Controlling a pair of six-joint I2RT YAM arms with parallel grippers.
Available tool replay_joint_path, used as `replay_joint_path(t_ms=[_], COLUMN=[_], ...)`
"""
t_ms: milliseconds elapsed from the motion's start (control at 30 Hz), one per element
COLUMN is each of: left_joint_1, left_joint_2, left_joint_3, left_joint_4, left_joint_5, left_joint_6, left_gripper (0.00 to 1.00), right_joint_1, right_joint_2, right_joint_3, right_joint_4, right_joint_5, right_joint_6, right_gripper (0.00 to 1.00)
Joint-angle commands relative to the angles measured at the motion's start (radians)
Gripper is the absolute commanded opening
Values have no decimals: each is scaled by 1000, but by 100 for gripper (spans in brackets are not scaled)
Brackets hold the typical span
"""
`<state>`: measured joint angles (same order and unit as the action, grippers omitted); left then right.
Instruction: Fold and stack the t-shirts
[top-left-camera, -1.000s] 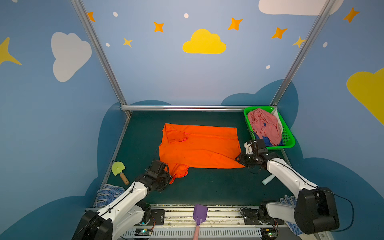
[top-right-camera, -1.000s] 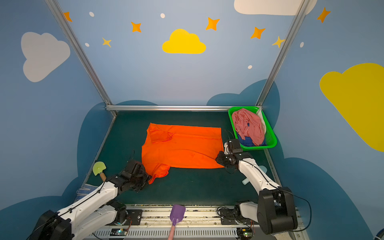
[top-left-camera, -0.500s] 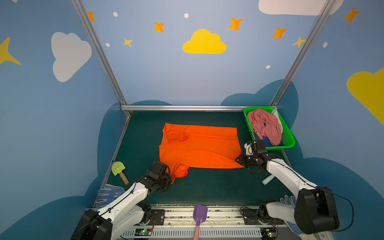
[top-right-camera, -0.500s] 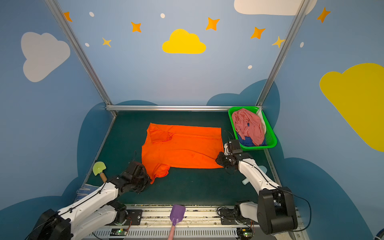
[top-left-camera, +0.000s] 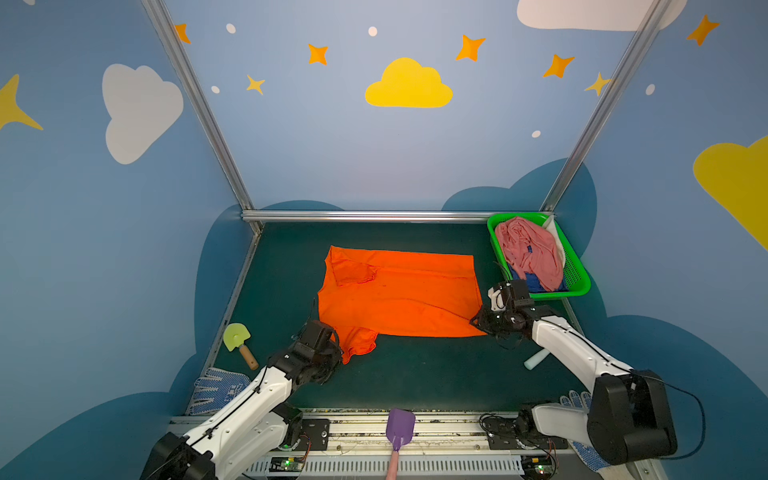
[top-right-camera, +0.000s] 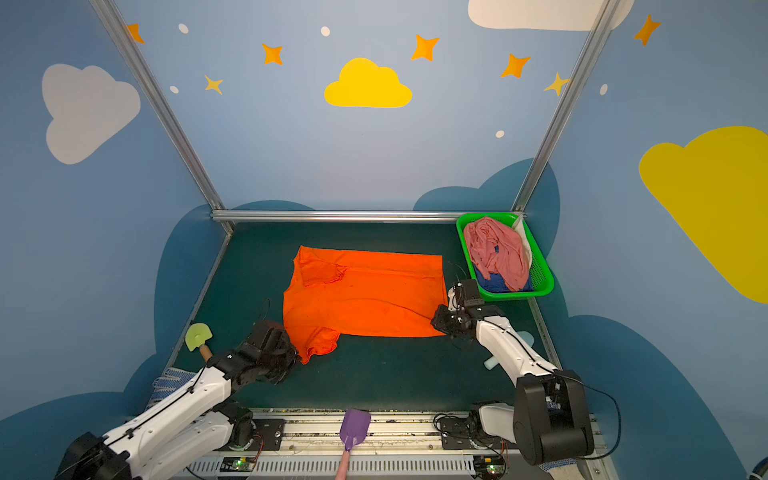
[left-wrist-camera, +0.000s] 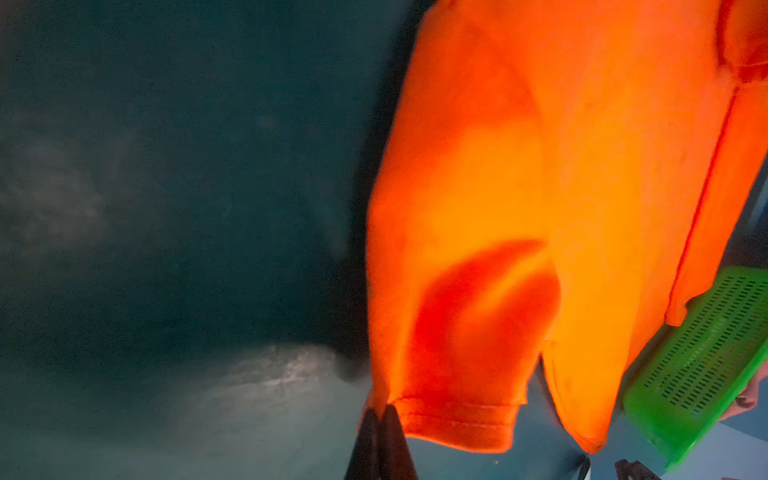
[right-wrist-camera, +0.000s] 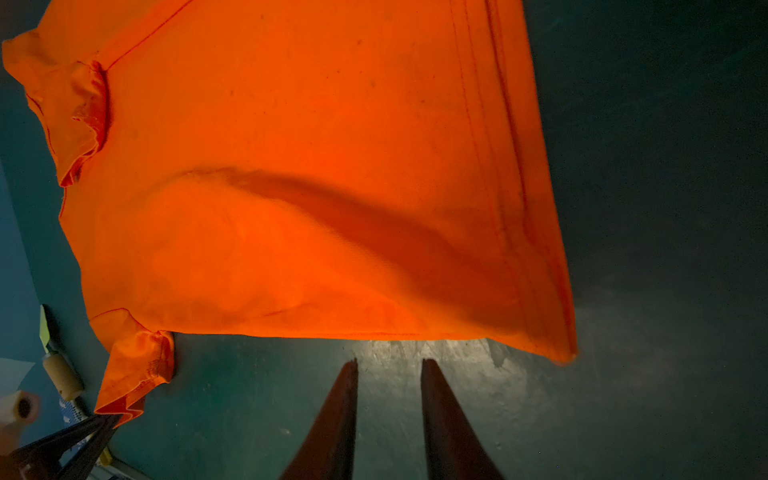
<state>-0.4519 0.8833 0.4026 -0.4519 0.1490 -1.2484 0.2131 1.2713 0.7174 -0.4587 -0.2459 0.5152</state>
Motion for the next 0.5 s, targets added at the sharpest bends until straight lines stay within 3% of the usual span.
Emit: replay_joint_path(t_ms=[0,233,467], left_joint_1=[-2,7,43], left_joint_2=[-5,33,39], left_joint_3=[66,152,190], left_joint_4=[-52,-80,-70], left_joint_5=[-46,-65,-80], left_joint_6=[59,144,184], left_gripper=[5,5,5], right_joint_1=[-6,-54,-94], right_joint_2=[12,26,65], right_joint_3=[43,72,96], right_joint_4=[-67,-165,-204], right_joint_5=[28,90,138], right_joint_6=[-30,-53,-72], right_gripper=[34,44,43])
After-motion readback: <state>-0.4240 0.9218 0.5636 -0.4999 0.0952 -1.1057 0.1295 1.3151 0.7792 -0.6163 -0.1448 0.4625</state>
